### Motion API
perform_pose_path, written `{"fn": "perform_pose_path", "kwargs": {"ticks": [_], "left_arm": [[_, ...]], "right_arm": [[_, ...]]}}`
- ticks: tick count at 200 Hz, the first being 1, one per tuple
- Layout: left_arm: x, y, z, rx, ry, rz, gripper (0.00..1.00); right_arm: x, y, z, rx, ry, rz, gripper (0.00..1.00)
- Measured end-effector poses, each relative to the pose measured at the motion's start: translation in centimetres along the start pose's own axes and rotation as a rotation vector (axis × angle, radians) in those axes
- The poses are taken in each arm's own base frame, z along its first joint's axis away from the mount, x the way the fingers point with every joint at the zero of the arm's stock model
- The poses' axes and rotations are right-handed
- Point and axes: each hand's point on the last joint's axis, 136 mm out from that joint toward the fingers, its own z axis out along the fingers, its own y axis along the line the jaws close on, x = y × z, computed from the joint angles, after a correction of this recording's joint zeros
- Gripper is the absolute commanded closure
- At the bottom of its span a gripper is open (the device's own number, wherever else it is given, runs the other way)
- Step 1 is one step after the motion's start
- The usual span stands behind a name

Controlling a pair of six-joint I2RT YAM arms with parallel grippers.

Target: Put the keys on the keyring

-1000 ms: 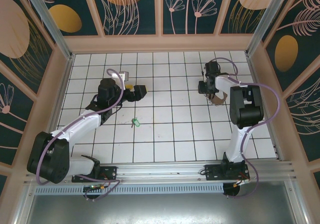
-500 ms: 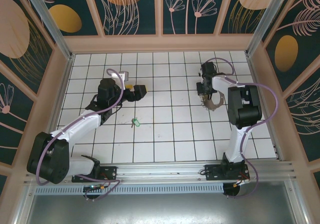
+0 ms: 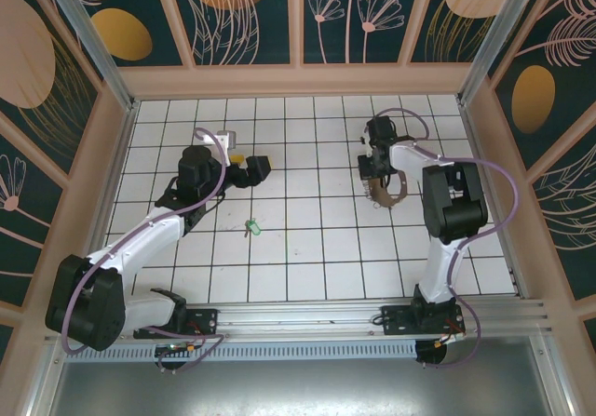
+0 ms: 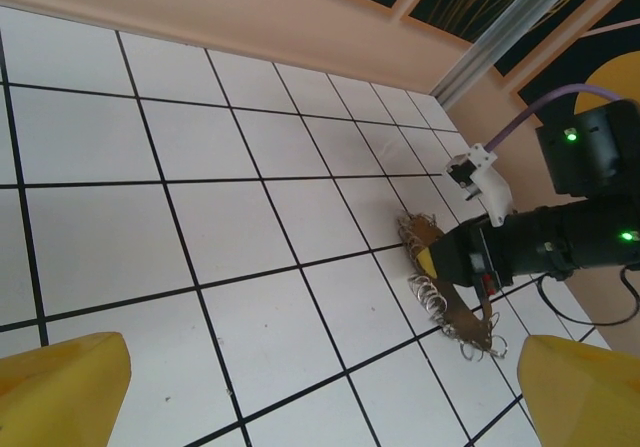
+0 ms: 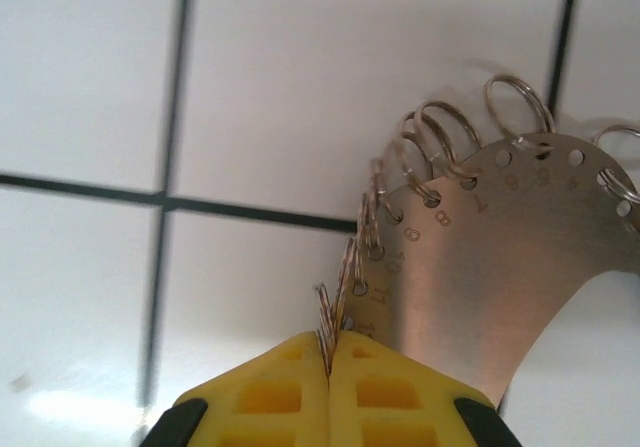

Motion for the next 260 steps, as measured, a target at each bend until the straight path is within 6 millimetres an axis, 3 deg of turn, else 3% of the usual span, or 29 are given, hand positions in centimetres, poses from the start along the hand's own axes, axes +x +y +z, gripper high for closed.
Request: {"fn": "perform_pose_path", "kwargs": {"ticks": [42,66,91,128,171,217,237,260], "left_arm": [[-0.2,0.1,-0.6,-0.019,-0.016,0.002,0.01],[-0.2,0.2,-1.0,-0.028,-0.022,0.002,0.01],[0.4,0.6,-0.9,-0.038,-0.012,-0.003,0.01],[1.1,1.2,-0.4,-0.050,0.010,-0.010,0.01],[1.3,1.5,-0.3,-0.058,0.017,-0.012,0.01],[1.3,1.5,-0.3,-0.059,0.017,-0.013,0.01],[1.3,1.5,-0.3,-0.061,0.016,-0.012,0.01],[1.3,1.6,-0.3,-0.065,0.014,-0.012,0.01]], "right_arm": [[-0.6,3.9,-4.0,-0.132,-0.076,-0.020,1.00],[-1.6,3.9,-5.9,-0.147,-0.126,-0.011,1.00],[-1.9,3.2,-6.6,-0.146,-0.145,0.004,1.00],[-0.3,3.9,-6.0,-0.197,-0.104,0.025,1.00],[0.2,7.6,-5.2,-0.288,-0.088,0.018,1.00],[1.1,12.0,-1.3,-0.338,-0.015,-0.006,1.00],[1.2,12.5,-0.4,-0.342,0.005,0.006,0.86],[0.4,12.4,-0.6,-0.332,-0.014,0.009,0.69]]}}
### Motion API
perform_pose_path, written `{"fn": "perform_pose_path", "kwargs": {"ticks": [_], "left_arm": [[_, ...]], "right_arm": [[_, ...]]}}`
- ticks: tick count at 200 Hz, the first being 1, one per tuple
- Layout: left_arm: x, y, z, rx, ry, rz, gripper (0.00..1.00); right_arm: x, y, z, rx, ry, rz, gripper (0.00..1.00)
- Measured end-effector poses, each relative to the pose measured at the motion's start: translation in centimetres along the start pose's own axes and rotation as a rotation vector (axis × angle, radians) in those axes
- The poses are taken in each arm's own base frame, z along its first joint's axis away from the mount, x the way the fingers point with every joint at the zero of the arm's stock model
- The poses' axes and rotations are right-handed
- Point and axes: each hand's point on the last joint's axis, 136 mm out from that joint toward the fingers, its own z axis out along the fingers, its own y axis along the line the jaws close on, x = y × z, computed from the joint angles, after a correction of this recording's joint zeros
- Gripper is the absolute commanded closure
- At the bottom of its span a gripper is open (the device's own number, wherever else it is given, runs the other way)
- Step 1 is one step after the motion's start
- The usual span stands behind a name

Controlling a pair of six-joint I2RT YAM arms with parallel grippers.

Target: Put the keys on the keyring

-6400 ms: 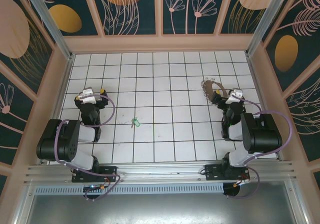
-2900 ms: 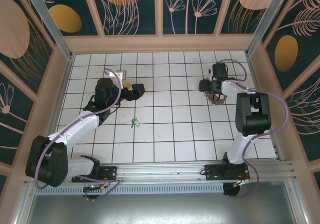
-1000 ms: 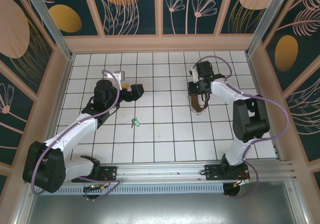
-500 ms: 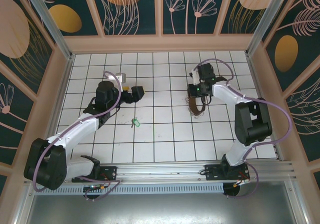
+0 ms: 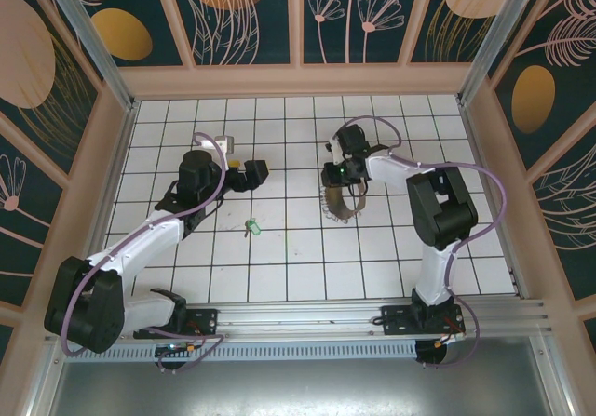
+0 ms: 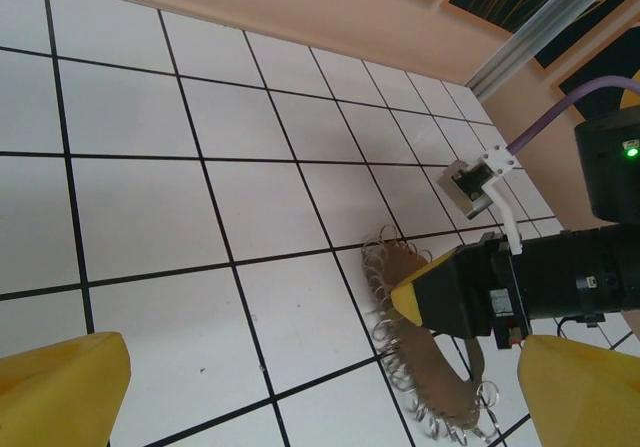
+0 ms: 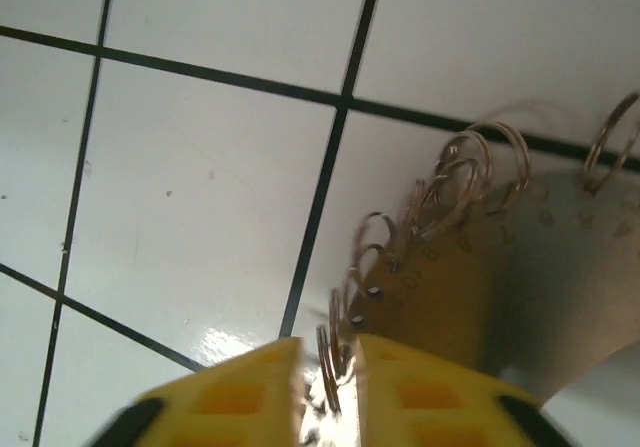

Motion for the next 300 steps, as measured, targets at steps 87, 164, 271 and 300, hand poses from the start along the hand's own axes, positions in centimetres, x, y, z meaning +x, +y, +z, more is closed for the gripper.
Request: {"fn": "perform_pose_path", "kwargs": {"ticks": [87,164,271,300], "left_arm": [[0.3,0.1,0.0,-0.006,0.011,-0.003,0.01],[1.5,0.7,-0.2,-0.028,0.052,-0.017,0.02],[2.0,1.0,0.0,-0.031,0.071,-0.021,0.02],[2.0,0.9,0.0,-0.031,0.071,-0.019,0.02]], "right_arm": [[0.3,1.2,-5.4,0.051,-0.055,-0.126,0.54],[5.4,0.6,-2.5,0.044,0.175,-0.268,0.68],[6.7,1.4,-1.2,-0.036,0.238,-0.277,0.73],[6.9,1.3,-1.0,-0.039,0.245,-0.275,0.74]]}}
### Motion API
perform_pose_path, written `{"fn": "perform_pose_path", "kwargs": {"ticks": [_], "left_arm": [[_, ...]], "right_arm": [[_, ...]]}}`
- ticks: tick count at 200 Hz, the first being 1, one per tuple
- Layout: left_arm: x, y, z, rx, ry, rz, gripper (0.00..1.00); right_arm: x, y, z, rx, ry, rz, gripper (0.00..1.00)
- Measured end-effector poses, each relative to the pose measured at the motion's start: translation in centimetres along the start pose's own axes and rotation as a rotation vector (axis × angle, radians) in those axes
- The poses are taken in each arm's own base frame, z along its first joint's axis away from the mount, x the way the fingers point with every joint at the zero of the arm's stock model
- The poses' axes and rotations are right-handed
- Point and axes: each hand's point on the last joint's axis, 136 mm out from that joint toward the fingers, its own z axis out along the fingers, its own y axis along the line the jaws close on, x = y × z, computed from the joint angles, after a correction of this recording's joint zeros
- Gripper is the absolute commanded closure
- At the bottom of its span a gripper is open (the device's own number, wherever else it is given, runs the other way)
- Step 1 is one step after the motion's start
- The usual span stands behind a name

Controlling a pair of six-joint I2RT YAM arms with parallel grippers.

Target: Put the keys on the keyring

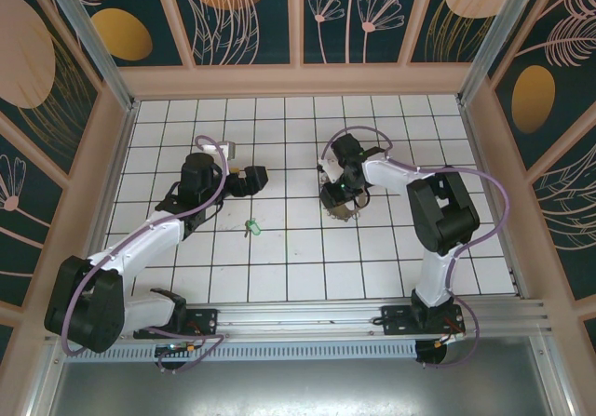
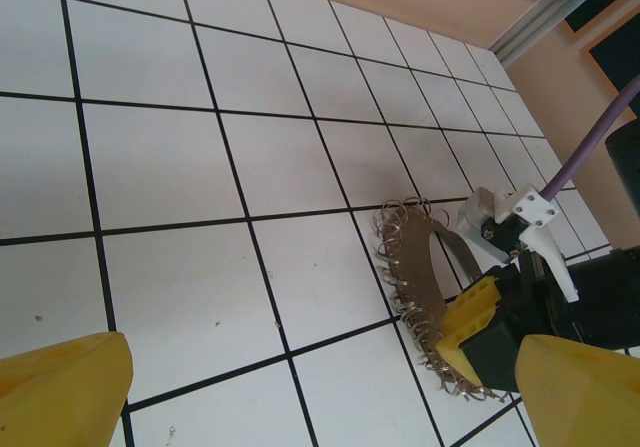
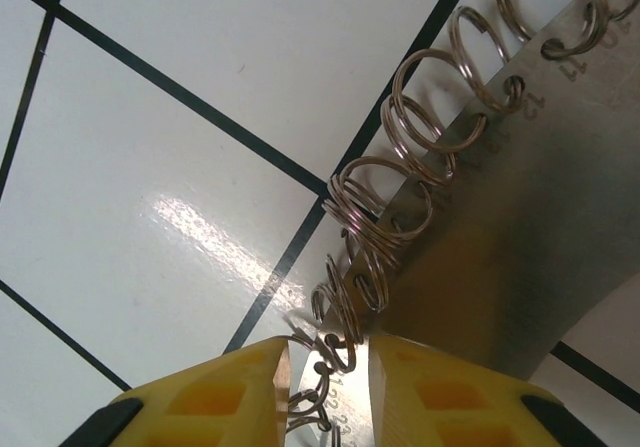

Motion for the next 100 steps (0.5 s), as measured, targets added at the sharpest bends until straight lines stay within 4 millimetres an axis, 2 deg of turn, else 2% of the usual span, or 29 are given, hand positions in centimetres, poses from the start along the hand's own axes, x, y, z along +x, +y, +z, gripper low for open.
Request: {"fn": "perform_pose_path", "kwargs": {"ticks": [100], "left_arm": [[0.00,0.01,0.00,0.000,0.000,0.000,0.02]], "right_arm": [[0.32,0.02,0.59,-0.012,0.016,0.006,0.83]]}}
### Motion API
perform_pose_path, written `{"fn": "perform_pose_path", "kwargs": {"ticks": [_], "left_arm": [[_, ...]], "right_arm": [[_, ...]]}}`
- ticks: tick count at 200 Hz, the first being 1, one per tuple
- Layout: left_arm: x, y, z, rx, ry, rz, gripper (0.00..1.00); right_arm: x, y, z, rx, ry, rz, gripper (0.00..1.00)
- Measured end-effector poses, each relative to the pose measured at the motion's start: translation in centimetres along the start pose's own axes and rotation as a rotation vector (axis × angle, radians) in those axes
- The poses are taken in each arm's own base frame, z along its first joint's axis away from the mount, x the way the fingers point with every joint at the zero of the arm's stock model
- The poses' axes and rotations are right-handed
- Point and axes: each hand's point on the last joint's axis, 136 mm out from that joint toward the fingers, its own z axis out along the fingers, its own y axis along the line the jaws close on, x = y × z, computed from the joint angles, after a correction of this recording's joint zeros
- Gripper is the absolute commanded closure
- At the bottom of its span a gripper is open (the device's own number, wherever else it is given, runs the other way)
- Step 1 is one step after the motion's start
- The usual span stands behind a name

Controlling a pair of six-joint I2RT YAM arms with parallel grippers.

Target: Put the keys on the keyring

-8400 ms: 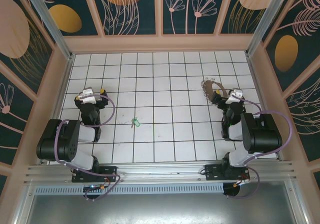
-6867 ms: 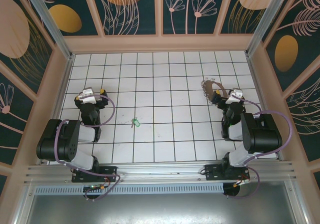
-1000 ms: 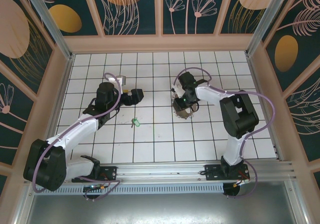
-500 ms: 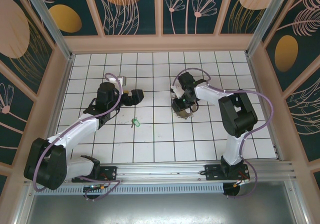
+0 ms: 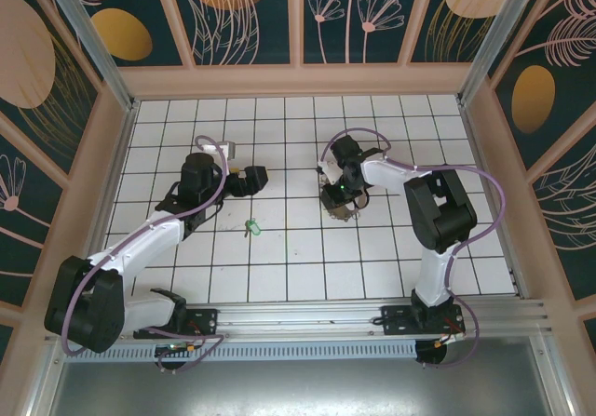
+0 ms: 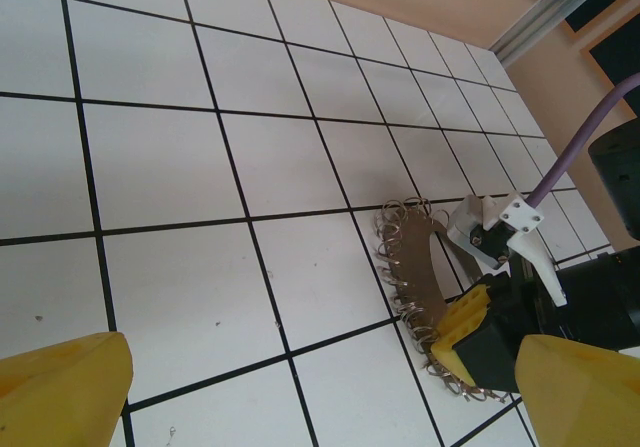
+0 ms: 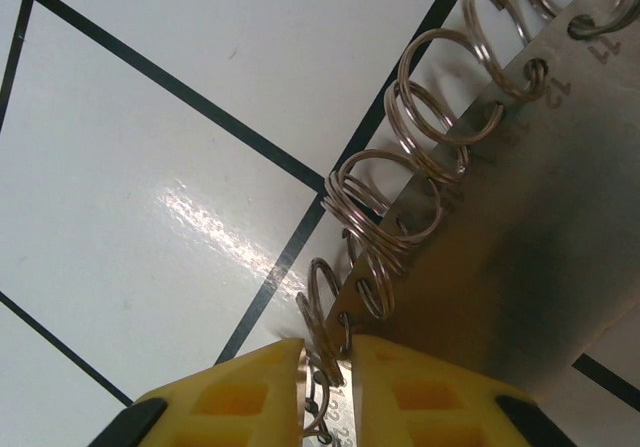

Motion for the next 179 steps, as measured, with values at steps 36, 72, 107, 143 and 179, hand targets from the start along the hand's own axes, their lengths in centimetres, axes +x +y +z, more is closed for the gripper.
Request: {"fn": "perform_pose_path", "kwargs": {"ticks": [36,72,107,143,179], "left_arm": [[0.0,0.0,0.0,-0.001,0.000,0.000,0.02],[0.0,0.0,0.0,-0.002,-0.001,0.000,0.03],[-0.1,0.1,0.0,-0.004,-0.005,0.001,0.02],[-0.1,0.0,-0.1,-0.004,-0.005,0.001,0.02],[-0.2,0.0,-0.1,-0.007,-0.001,0.007,0.02]], "right_arm": [[0.0,0.0,0.0,0.000,0.000,0.000,0.86],[0.0,0.0,0.0,0.000,0.000,0.000,0.89],[0.0,0.1,0.0,-0.007,-0.001,-0.004,0.97],[-0.3,0.3,-0.6,-0.006,-0.020,-0.010,1.00],[-1.3,1.1,-2.9,-0.005,-0.100,-0.037,1.00]]}}
